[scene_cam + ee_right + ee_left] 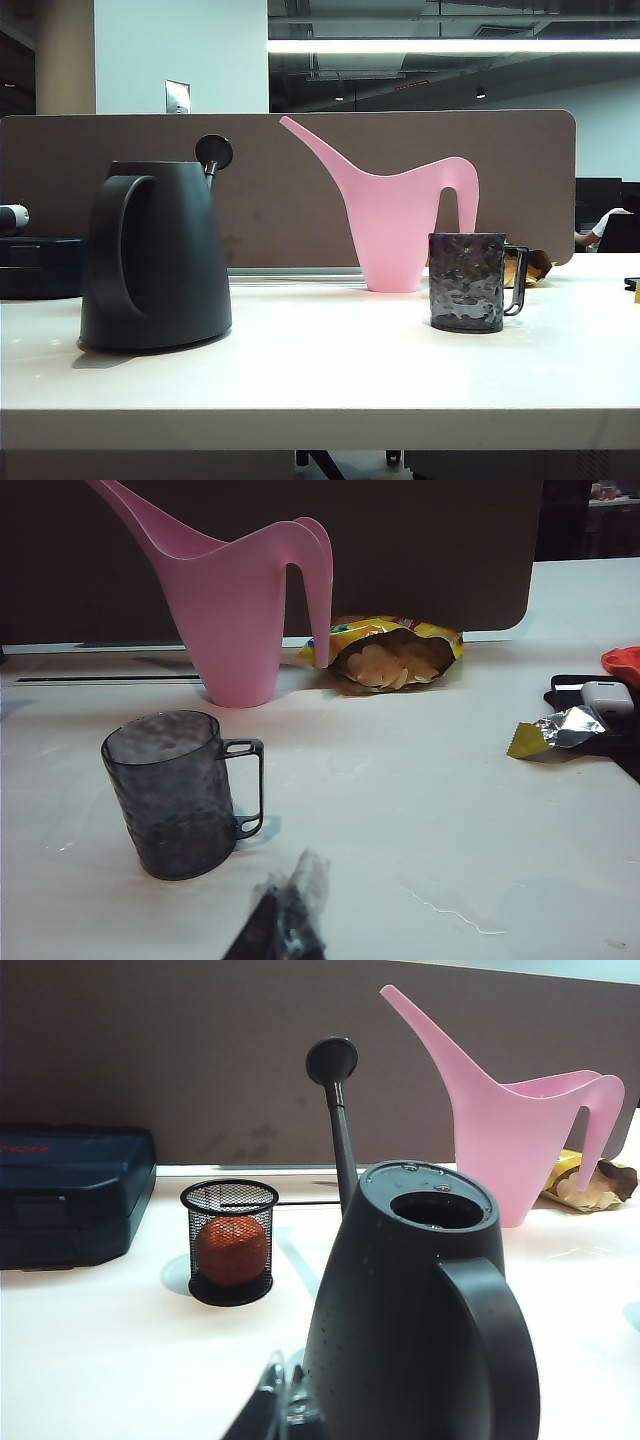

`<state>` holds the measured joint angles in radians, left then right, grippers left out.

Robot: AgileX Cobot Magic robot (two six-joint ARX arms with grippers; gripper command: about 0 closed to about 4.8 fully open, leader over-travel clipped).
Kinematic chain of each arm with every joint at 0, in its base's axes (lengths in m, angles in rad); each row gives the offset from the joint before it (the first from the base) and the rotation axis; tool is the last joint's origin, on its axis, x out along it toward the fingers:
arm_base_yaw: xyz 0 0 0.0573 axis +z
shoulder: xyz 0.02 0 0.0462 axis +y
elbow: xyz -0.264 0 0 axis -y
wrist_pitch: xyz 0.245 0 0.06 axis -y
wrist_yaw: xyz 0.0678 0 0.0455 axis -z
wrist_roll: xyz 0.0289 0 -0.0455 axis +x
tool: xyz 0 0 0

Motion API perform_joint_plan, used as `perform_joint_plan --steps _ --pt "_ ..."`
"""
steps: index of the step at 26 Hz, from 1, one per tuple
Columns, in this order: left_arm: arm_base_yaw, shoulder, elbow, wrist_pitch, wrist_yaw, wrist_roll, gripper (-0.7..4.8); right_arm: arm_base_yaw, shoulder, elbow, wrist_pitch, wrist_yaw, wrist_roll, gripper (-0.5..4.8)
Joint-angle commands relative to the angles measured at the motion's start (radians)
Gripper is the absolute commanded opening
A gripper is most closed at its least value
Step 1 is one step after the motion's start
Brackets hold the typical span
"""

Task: Pour the water from the cup into the kettle.

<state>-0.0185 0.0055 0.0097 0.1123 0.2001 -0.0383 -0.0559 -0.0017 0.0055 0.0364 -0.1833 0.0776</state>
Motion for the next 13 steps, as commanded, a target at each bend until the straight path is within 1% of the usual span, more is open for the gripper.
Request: perform_joint_plan --steps 1,11,13 --pt "0.000 0.001 0.002 0.007 0.002 0.004 -0.05 0.000 -0.001 0.003 0.022 -0.003 0.002 0.00" --pt "0.000 0.001 0.002 0.007 0.002 0.004 -0.05 0.001 -0.001 0.004 0.028 -0.005 0.002 0.00" --pt "0.000 0.001 0.002 0.007 0.003 0.003 -0.05 0.001 -0.001 0.007 0.028 -0.038 0.005 -0.01"
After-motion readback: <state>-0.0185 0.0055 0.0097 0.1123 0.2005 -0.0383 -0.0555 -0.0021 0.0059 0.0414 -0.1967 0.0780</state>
